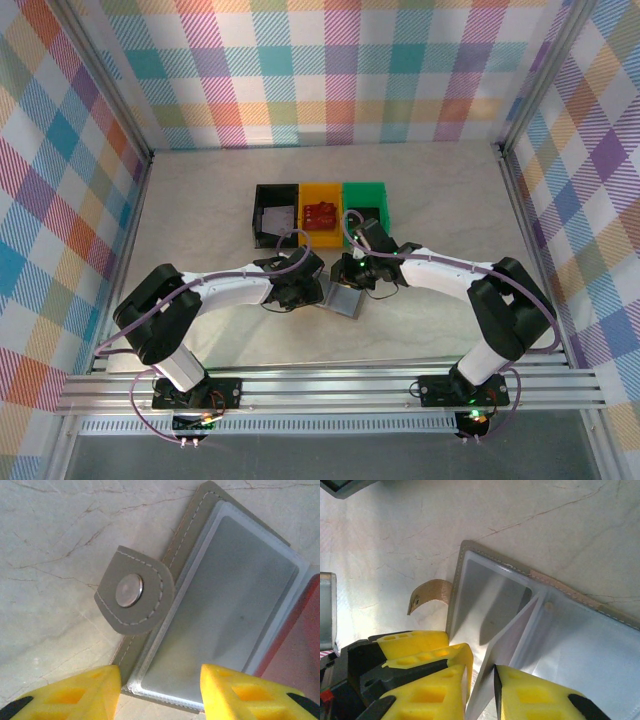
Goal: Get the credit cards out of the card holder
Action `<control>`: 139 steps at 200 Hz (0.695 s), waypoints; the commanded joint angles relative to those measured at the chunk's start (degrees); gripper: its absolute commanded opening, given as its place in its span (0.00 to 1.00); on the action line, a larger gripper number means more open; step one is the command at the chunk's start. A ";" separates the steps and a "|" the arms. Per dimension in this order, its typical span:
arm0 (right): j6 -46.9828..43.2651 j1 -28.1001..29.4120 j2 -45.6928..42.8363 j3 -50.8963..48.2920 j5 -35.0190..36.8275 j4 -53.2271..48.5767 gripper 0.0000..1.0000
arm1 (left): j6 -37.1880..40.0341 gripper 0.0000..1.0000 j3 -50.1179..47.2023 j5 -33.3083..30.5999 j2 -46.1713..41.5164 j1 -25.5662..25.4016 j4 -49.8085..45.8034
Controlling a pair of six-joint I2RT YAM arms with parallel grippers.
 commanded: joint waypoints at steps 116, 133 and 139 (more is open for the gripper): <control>1.63 1.52 2.63 3.35 -2.34 0.51 0.27 | 1.47 0.49 -3.69 0.78 -7.52 -0.18 -9.95; 1.89 2.14 3.04 3.77 -2.51 0.66 0.27 | 1.47 0.49 -3.87 0.62 -8.06 -0.11 -10.14; 1.93 2.35 3.24 3.98 -2.59 0.74 0.27 | 1.38 0.49 -3.86 0.33 -8.41 -0.12 -10.44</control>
